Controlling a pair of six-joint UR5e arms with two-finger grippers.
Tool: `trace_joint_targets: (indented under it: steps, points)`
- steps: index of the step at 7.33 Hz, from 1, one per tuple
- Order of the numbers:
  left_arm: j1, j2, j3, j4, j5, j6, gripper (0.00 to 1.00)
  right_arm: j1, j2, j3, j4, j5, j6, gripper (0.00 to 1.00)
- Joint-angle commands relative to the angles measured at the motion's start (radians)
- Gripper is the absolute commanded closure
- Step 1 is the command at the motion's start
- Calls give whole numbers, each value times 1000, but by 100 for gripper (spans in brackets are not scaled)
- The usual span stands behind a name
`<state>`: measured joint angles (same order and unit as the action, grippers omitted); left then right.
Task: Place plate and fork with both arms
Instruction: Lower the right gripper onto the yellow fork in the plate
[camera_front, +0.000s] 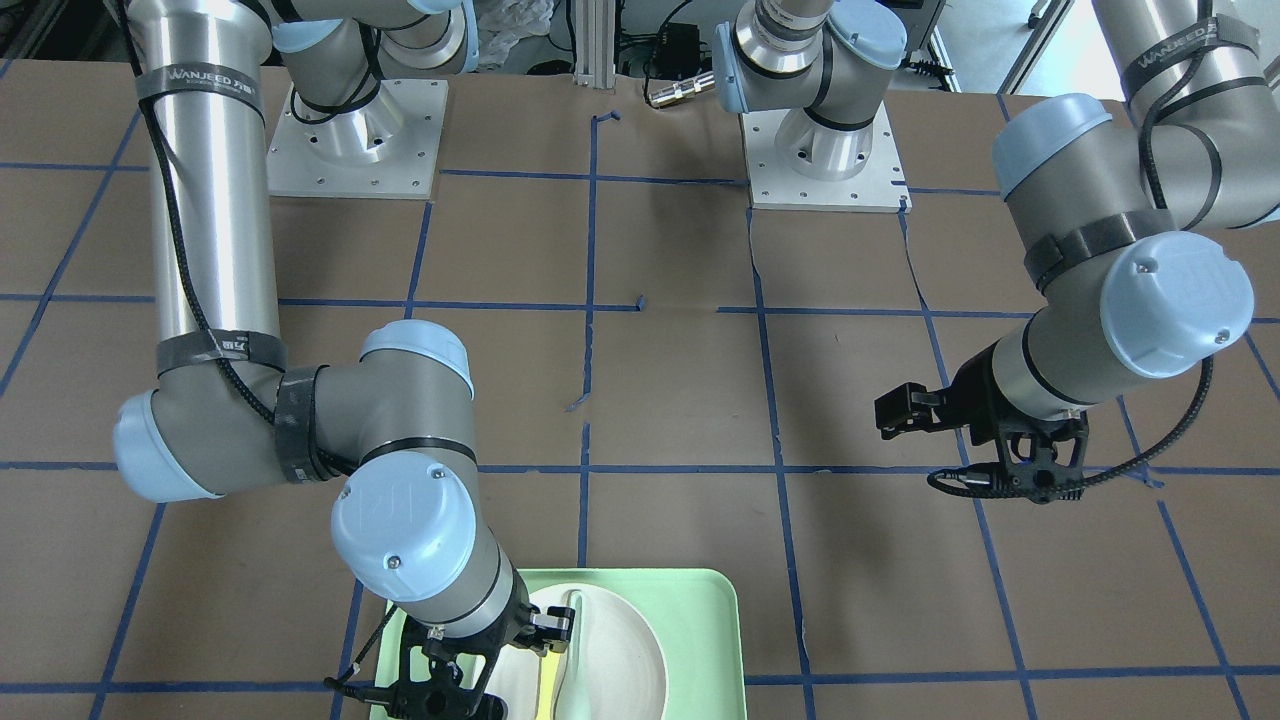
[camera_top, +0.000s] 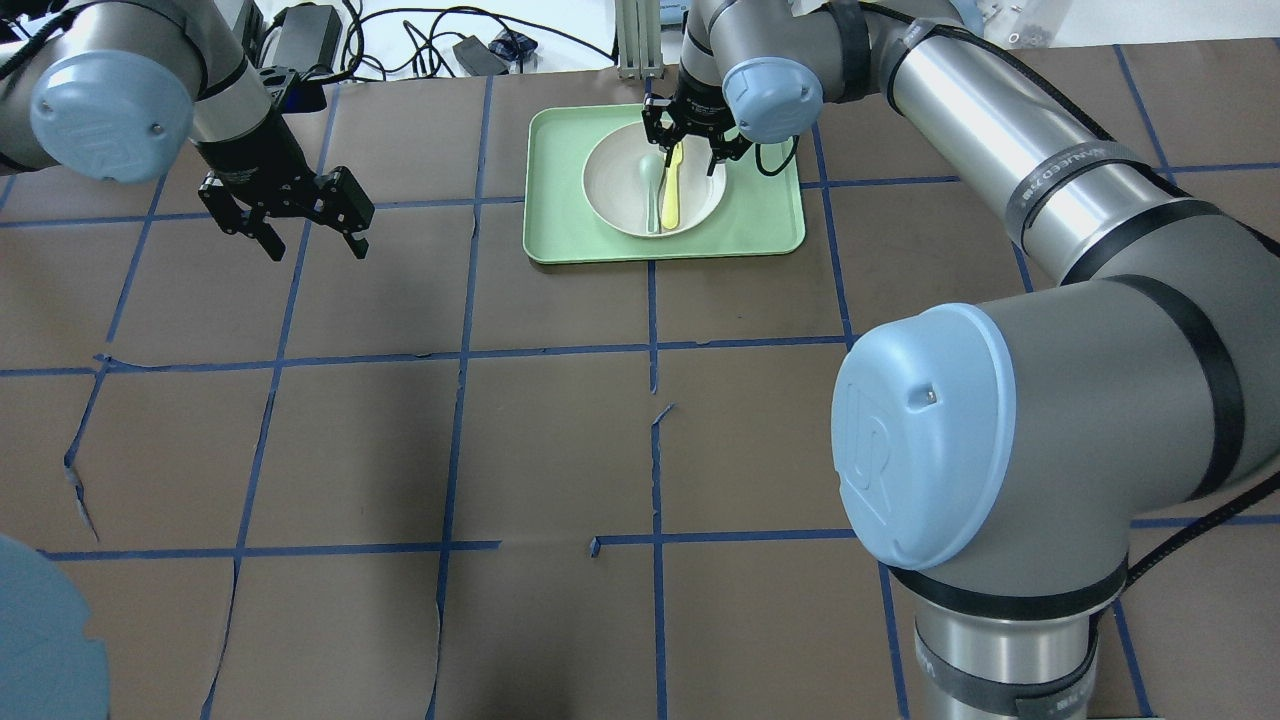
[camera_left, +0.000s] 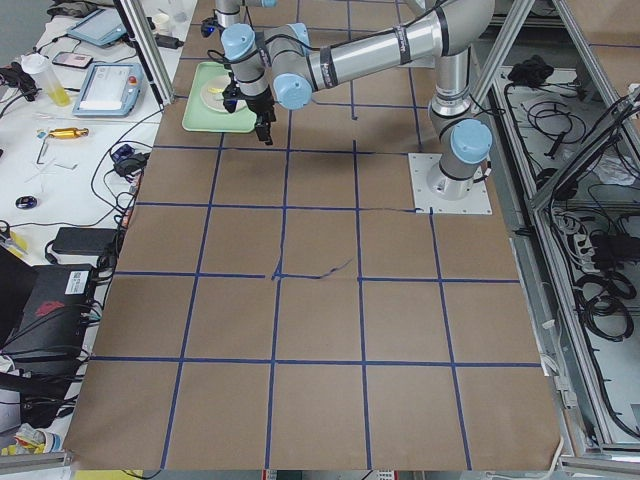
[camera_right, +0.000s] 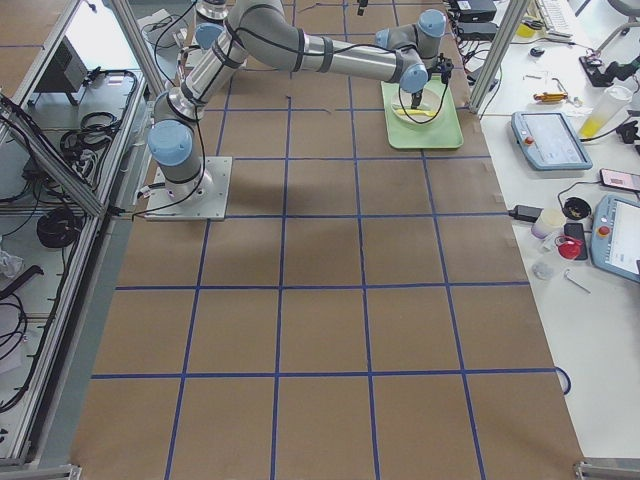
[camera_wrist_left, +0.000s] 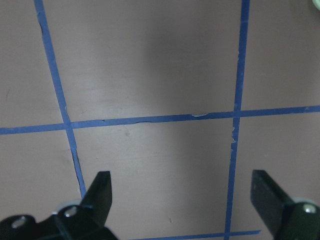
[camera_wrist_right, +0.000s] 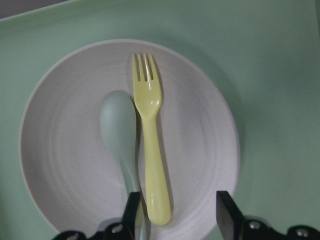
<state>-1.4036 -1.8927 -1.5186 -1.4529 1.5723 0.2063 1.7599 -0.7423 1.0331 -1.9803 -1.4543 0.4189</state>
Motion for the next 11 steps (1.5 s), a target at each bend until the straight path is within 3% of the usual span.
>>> trace_joint_targets:
  steps: [1, 2, 8, 11]
  points:
    - [1, 7, -17, 2, 0, -4, 0, 1, 17, -8, -18, 2, 23, 40]
    - [0, 9, -29, 2, 0, -1, 0, 4, 44, -8, -41, 2, 29, 48]
    - [14, 7, -69, 55, 2, 7, 0, 26, 75, -7, -54, 6, 32, 44]
    - [17, 7, -78, 86, 2, 10, 0, 27, 67, -1, -51, -44, 31, 44]
